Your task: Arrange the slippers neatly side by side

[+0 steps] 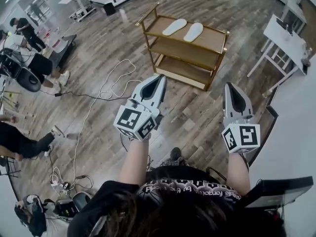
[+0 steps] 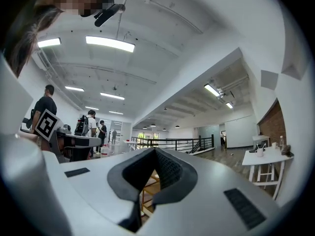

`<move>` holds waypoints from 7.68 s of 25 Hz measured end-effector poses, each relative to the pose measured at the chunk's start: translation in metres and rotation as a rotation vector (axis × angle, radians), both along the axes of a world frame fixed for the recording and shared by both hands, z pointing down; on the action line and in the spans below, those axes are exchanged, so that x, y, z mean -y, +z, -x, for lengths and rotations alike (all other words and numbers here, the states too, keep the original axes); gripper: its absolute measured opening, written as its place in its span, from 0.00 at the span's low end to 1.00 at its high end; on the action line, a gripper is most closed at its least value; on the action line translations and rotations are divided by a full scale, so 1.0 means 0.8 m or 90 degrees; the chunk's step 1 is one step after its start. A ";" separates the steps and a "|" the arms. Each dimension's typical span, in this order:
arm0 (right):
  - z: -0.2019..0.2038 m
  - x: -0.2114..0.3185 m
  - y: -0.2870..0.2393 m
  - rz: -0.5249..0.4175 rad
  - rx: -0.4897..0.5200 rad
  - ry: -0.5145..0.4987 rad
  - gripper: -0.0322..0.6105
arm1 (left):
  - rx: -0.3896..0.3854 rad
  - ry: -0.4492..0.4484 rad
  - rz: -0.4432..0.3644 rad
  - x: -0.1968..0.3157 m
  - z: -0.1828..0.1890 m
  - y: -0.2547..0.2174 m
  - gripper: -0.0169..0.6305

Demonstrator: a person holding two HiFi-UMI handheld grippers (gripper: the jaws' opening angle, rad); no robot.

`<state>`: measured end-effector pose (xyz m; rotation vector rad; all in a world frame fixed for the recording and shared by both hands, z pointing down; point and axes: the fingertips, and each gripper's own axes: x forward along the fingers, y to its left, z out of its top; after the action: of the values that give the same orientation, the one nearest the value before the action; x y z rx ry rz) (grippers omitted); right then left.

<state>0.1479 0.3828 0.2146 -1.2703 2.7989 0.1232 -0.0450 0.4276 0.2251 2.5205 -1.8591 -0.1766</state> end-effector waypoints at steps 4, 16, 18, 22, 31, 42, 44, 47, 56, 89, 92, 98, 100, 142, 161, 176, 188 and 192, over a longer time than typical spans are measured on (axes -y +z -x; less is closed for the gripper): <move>0.026 0.045 0.002 0.005 0.006 0.020 0.05 | 0.008 0.001 0.004 0.042 0.037 0.004 0.02; 0.080 0.154 0.016 0.011 -0.013 0.025 0.05 | -0.017 0.003 0.026 0.160 0.094 0.031 0.02; 0.086 0.180 0.020 0.012 -0.011 0.023 0.05 | -0.019 -0.003 0.035 0.182 0.103 0.039 0.02; 0.109 0.248 0.023 0.013 0.001 0.015 0.05 | -0.010 -0.013 0.041 0.239 0.122 0.041 0.02; 0.148 0.389 0.028 0.023 0.003 -0.033 0.05 | 0.012 -0.043 0.051 0.372 0.151 0.035 0.02; 0.168 0.483 0.045 0.041 0.008 -0.034 0.05 | 0.011 -0.049 0.054 0.464 0.171 0.040 0.02; 0.171 0.495 0.053 0.048 0.004 -0.028 0.05 | 0.012 -0.042 0.059 0.481 0.174 0.048 0.02; 0.180 0.516 0.062 0.055 -0.001 -0.016 0.05 | 0.008 -0.030 0.063 0.510 0.186 0.057 0.02; 0.232 0.630 0.054 0.045 -0.009 0.029 0.05 | 0.012 0.031 0.043 0.652 0.225 0.044 0.02; 0.301 0.753 0.339 0.392 -0.143 0.014 0.15 | -0.023 0.059 0.177 0.784 0.263 0.159 0.02; 0.307 0.750 0.397 0.458 -0.179 0.007 0.15 | -0.026 0.058 0.199 0.777 0.262 0.181 0.02; 0.312 0.767 0.459 0.534 -0.207 0.005 0.15 | -0.015 0.060 0.231 0.777 0.257 0.213 0.02; 0.315 0.769 0.469 0.538 -0.229 0.002 0.16 | -0.015 0.056 0.240 0.780 0.258 0.219 0.02; 0.099 0.748 0.484 0.622 -0.313 0.190 0.16 | -0.035 0.157 0.263 0.843 0.147 0.251 0.02; 0.118 0.718 0.492 0.651 -0.335 0.111 0.16 | -0.048 0.125 0.272 0.843 0.155 0.258 0.02; 0.136 0.735 0.381 0.540 -0.186 0.114 0.16 | 0.090 0.104 0.451 0.903 0.283 0.404 0.21; 0.143 0.719 0.390 0.548 -0.209 0.117 0.16 | 0.165 0.106 0.644 0.915 0.271 0.482 0.23; 0.140 0.721 0.392 0.551 -0.202 0.122 0.16 | 0.148 0.099 0.652 0.914 0.267 0.483 0.23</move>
<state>0.0361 -0.1941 0.5279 -1.7824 3.0840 -1.0774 -0.2584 -0.3034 0.6116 1.9372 -1.2518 0.8624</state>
